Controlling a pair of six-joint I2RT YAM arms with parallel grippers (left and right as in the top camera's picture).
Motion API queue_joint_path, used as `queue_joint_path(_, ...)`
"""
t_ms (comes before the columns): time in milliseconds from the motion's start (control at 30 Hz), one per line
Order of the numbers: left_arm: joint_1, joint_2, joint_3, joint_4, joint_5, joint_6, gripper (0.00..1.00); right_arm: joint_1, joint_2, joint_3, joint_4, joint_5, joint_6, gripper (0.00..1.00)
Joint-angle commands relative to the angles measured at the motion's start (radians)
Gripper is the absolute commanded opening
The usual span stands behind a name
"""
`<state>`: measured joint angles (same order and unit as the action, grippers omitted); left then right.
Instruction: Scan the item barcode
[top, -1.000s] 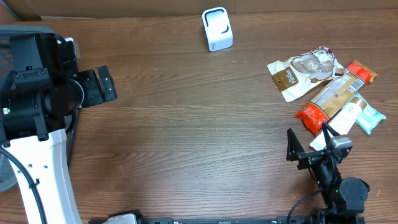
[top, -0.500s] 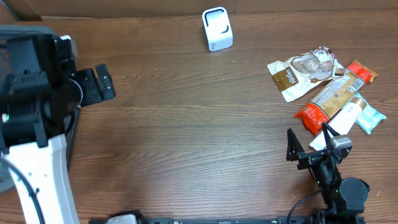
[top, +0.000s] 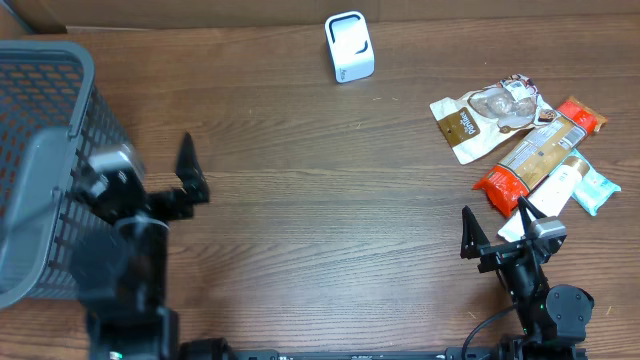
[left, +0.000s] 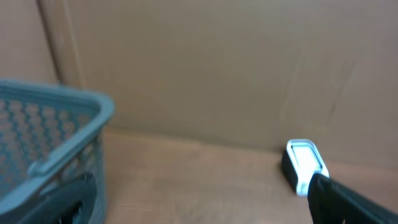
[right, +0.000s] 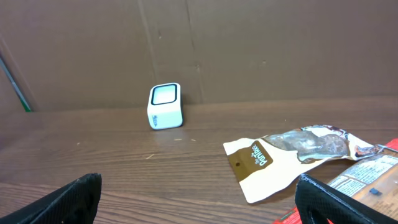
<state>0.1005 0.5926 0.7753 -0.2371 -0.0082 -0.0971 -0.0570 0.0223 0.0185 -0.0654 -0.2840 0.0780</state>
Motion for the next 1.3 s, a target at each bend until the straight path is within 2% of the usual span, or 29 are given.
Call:
queue_joint_path(0,-0.019,-0.134,-0.203,0.14,0.056,0.113,1.0,0.005,-0.002,-0.009,0.004,0.005,0.0,1.0)
queue_joint_path(100,-0.02,-0.24,-0.372,0.251,0.128,0.204,1.0,0.005,-0.002,-0.009,0.004,0.005,0.0,1.0)
queue_joint_path(200,-0.032,-0.341,-0.505,0.295,0.139,0.247,1.0,0.005,-0.002,-0.009,0.004,0.005,0.0,1.0)
queue_joint_path(333,-0.051,-0.451,-0.62,0.298,0.139,0.316,1.0,0.005,-0.002,-0.009,0.004,0.005,0.0,1.0)
queue_joint_path(467,-0.051,-0.531,-0.699,0.286,0.14,0.319,1.0,0.005,-0.002,-0.009,0.004,0.005,0.0,1.0)
queue_joint_path(667,-0.053,-0.59,-0.743,0.125,0.14,0.318,0.99,0.005,-0.002,-0.009,0.004,0.005,0.0,1.0)
queue_joint_path(1267,-0.053,-0.588,-0.748,0.122,0.132,0.299,1.0,0.005,-0.002,-0.009,0.004,0.005,0.0,1.0)
